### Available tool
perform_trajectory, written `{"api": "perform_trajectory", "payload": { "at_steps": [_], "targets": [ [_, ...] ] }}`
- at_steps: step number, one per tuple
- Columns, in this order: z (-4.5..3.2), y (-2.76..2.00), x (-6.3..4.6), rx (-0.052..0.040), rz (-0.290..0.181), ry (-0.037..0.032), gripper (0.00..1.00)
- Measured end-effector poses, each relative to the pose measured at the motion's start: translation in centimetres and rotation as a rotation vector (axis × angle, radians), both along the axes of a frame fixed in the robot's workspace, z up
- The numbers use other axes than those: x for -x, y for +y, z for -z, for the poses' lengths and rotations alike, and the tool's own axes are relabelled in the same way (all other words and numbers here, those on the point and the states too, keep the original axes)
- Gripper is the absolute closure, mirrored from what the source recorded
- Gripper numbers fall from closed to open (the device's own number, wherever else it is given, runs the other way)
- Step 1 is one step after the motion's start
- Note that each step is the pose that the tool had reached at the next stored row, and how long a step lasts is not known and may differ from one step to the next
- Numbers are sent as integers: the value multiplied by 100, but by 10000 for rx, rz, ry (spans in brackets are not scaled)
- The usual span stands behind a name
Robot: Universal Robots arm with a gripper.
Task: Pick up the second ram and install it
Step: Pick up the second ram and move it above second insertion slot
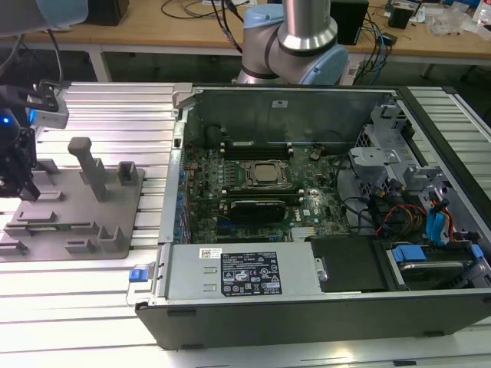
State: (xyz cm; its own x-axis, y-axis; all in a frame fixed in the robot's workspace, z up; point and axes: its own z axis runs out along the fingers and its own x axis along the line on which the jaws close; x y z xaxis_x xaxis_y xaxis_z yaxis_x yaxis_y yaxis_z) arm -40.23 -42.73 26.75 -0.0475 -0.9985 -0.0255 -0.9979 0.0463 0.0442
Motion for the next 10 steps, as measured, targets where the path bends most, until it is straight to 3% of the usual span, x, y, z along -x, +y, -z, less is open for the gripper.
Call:
{"api": "perform_trajectory", "payload": {
  "at_steps": [5, 8, 10],
  "targets": [
    [81, -122, 0, -3, 0, 0, 92],
    [130, -139, 0, -18, 1, -1, 92],
    [203, -141, 0, -18, 0, 0, 92]
  ]
}}
